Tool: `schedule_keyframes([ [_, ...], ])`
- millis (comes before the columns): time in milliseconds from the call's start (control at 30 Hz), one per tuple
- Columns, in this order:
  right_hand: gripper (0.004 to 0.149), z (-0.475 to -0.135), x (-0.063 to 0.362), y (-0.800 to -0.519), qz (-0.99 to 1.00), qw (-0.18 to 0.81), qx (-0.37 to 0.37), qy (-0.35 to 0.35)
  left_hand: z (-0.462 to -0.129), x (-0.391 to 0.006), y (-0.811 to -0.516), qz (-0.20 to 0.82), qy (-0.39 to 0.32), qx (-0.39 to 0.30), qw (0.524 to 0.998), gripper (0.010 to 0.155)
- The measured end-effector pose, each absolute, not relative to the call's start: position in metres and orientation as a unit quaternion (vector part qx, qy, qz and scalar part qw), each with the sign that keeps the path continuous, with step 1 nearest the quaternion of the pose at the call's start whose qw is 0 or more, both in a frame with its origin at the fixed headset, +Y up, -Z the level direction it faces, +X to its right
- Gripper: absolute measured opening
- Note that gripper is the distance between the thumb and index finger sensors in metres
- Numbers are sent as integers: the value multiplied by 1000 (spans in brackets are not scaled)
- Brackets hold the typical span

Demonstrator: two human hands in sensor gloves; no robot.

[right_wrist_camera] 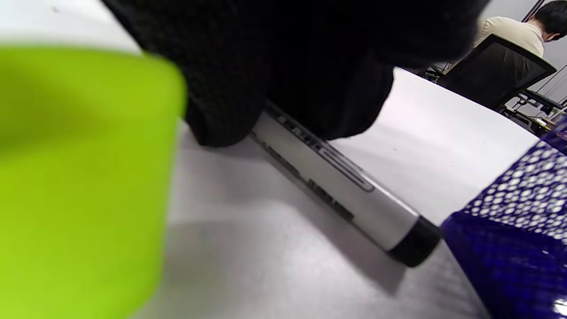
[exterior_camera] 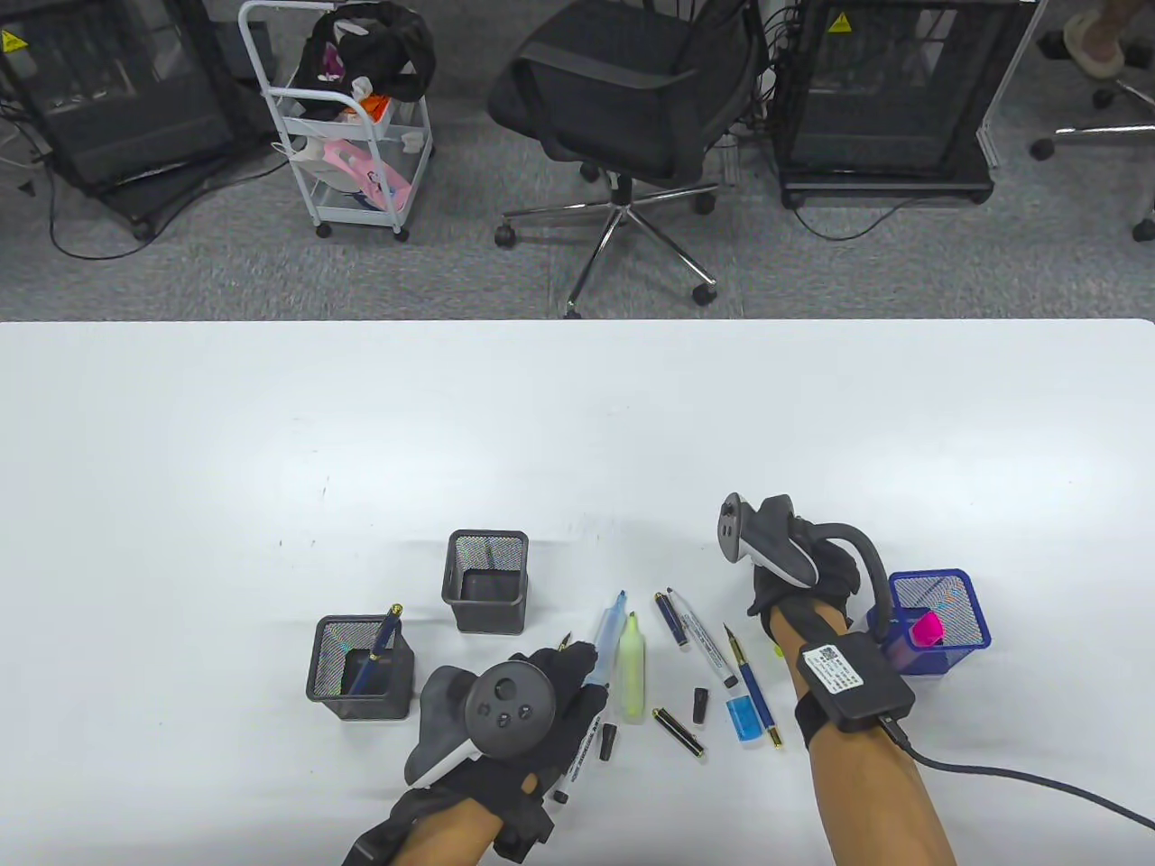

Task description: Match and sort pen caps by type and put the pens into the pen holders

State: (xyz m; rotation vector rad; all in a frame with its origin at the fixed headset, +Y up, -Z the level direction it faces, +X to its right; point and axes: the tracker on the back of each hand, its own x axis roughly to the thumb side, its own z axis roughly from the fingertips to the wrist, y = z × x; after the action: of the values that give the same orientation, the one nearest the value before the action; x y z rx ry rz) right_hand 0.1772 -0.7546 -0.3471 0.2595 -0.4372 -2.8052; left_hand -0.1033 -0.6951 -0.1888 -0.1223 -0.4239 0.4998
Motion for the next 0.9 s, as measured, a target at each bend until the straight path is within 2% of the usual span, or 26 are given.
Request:
schedule_keyframes([
  [100,55,-347,179,-752,-976,141,85,-142,-189,-103,-695,245,-208,-60,945,59],
  [200,56,-343,176,-736,-986,116,77,-95,-189,-104,-694,248,-208,-56,944,59],
  [400,56,-307,138,-653,-999,0,-14,47,-190,-106,-694,271,-203,-55,939,62],
  [533,57,-266,126,-616,-983,-135,-95,79,-189,-108,-690,307,-206,-40,928,71],
  [600,57,-245,125,-613,-957,-243,-142,69,-187,-109,-687,336,-206,-27,919,74],
  [700,58,-222,125,-621,-911,-375,-168,25,-184,-108,-684,366,-216,-1,905,75],
  [900,59,-198,123,-651,-855,-499,-142,8,-179,-100,-683,371,-243,20,896,74],
])
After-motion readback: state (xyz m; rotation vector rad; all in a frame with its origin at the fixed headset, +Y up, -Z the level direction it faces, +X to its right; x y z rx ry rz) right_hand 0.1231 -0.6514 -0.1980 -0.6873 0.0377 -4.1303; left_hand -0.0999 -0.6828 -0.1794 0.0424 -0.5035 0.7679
